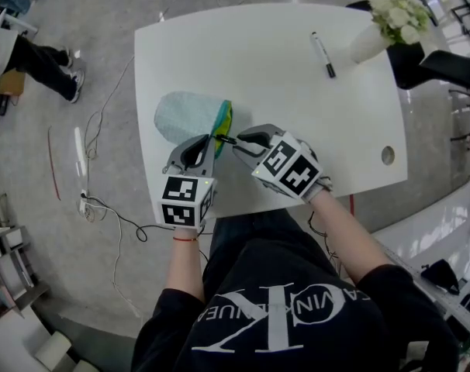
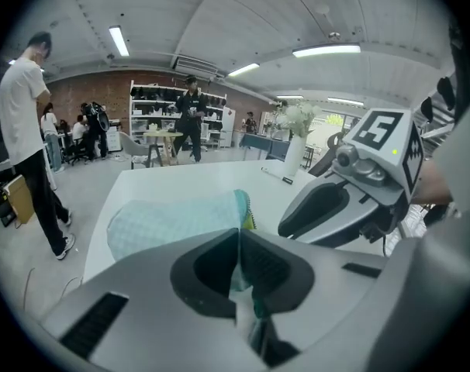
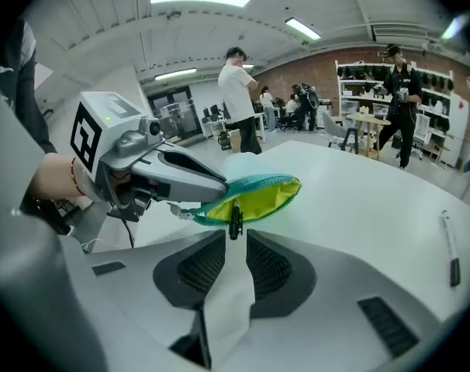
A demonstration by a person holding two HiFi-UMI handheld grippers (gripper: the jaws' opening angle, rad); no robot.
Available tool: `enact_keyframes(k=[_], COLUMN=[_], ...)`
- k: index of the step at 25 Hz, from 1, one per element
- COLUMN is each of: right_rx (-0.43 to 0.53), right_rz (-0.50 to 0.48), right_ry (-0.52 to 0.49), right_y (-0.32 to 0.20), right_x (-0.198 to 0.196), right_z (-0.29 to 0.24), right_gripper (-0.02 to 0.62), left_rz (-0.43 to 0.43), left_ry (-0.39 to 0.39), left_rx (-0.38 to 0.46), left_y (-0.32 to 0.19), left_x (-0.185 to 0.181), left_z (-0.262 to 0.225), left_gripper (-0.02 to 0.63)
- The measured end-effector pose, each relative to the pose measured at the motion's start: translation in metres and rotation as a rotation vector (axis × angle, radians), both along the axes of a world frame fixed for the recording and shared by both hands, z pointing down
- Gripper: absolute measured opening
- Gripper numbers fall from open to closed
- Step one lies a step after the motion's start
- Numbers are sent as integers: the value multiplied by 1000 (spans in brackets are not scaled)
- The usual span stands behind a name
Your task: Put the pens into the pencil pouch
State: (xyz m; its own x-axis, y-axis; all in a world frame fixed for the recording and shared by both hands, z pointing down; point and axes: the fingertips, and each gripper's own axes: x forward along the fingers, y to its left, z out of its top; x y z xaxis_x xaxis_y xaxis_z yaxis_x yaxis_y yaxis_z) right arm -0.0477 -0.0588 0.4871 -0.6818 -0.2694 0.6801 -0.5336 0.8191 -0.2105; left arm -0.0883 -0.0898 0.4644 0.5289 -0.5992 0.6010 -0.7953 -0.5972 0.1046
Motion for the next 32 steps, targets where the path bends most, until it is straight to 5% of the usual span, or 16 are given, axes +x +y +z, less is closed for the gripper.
enact_keyframes(k=[16, 32], right_rx=[26, 24], right_rz=[-40, -58], right_ry=[23, 56], right_y=[-1, -8], right_x=[-11, -26], right_z=[2, 4], right_gripper=[43, 60], left_rz=[57, 56], left_ry=[-35, 0], left_rx=[1, 4], left_y=[8, 4], left_x=[12, 5], left_z=[1, -5], left_gripper=[11, 11])
